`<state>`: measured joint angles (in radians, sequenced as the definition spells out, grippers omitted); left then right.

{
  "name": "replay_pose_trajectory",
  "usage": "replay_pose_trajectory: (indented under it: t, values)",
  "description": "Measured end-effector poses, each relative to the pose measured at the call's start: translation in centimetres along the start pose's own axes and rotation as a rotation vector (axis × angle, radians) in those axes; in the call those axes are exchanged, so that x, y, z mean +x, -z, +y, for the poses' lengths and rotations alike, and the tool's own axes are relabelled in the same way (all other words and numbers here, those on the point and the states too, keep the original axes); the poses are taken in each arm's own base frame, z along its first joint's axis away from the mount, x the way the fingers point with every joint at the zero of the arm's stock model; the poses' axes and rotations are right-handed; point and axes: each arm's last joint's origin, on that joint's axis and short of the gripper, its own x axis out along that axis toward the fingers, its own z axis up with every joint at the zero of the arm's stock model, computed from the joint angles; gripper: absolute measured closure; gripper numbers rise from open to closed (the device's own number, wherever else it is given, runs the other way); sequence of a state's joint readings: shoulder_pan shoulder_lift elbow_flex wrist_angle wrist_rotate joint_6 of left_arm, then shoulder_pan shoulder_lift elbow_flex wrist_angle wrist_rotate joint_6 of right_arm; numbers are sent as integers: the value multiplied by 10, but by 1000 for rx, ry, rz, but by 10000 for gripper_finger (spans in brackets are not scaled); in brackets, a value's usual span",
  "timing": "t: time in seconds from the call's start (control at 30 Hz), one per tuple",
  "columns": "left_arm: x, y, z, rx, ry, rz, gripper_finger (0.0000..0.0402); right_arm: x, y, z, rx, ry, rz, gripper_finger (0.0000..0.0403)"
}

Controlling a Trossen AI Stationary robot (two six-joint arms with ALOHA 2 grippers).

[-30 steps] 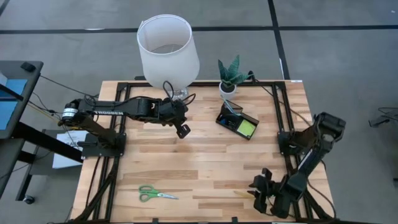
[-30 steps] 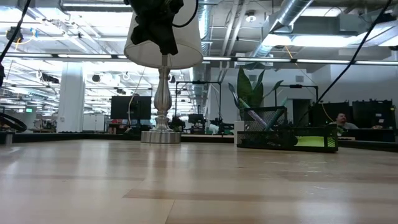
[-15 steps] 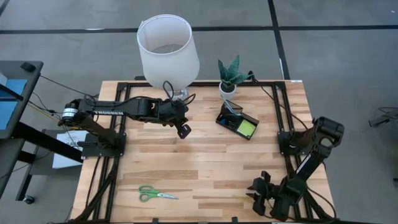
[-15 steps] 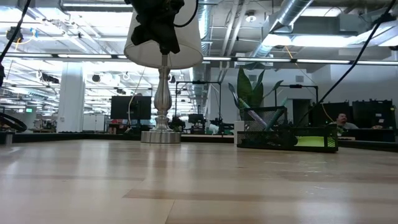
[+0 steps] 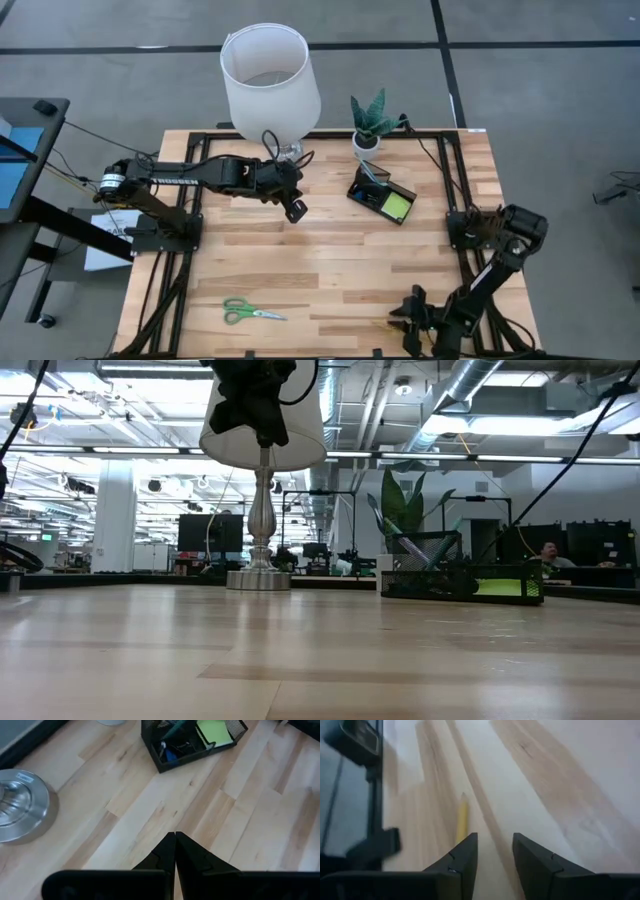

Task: Pick and place office supplies into organizer
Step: Put the yellow pencil into the black organizer

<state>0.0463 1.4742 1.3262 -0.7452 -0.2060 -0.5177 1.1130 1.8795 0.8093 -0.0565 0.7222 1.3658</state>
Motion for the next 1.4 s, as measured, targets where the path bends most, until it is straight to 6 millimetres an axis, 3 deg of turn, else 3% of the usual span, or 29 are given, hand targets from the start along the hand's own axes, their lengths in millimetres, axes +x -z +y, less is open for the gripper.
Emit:
replay_pose_trajectory:
  t: [0.13, 0.4, 0.7, 1.0, 1.17, 1.4]
  values:
    - [0, 1, -1, -18, 32, 18, 401, 7, 7, 5, 53, -40, -46, 285]
    - [0, 0, -1, -25, 28, 15, 401, -6, -1, 9, -48, -85, 23, 285]
    - [0, 0, -1, -25, 22, 12, 401, 7, 10, 1, -133, -4, 31, 285]
    - [0, 0, 0, -25, 7, 5, 401, 30, 31, -7, -170, 72, -197, 288]
    - [0, 0, 0, -25, 7, 6, 401, 43, 38, -10, -231, 89, -301, 313]
    - [0, 1, 0, -23, 4, 11, 401, 46, 40, -12, -288, 112, -332, 343]
